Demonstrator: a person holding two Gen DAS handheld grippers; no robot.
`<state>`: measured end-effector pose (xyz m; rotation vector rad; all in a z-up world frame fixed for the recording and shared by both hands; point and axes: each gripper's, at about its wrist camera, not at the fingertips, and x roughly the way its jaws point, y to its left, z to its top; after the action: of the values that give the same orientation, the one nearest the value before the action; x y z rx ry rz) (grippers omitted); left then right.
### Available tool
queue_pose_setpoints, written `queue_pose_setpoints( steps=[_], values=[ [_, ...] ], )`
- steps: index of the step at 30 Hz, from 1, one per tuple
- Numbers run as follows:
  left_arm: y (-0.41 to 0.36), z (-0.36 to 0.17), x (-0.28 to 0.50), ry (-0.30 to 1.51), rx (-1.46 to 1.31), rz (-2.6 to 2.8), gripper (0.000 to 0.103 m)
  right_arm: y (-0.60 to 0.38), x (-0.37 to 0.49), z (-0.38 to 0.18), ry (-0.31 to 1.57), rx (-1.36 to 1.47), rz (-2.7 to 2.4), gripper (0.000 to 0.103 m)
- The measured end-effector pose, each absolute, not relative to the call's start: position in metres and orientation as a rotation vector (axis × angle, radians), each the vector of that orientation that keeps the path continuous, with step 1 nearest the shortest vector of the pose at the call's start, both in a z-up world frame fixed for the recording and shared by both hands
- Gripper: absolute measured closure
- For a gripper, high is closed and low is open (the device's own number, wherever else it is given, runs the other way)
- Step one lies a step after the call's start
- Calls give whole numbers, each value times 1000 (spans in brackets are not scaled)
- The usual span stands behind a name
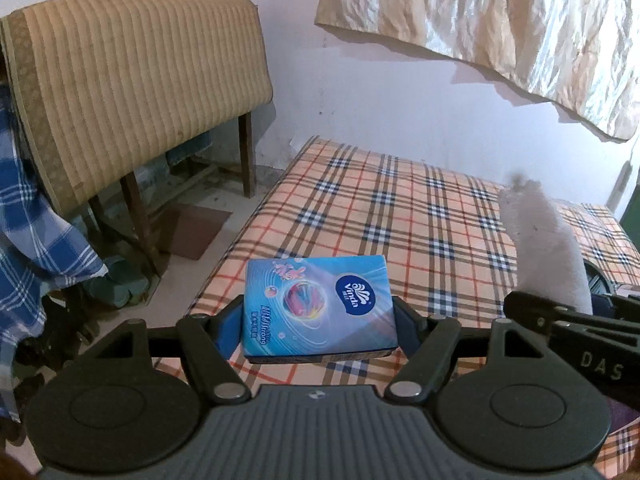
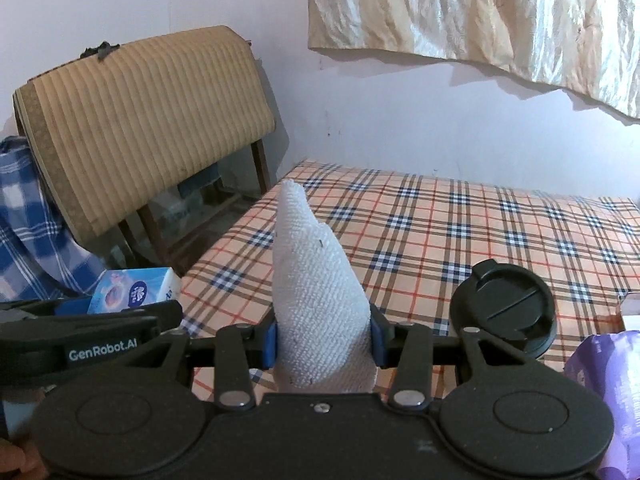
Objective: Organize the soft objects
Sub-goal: 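Carry the blue tissue box and white towel with both tools to the tray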
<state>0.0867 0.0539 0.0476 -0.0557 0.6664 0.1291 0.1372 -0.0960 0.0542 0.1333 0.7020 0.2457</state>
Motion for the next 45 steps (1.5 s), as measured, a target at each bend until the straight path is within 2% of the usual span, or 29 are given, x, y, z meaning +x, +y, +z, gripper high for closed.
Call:
queue_pose_setpoints(
  steps=[45],
  values=[
    [-15,81,97,635,5,-19,28,-173,128,102,647,143,135,51]
  ],
)
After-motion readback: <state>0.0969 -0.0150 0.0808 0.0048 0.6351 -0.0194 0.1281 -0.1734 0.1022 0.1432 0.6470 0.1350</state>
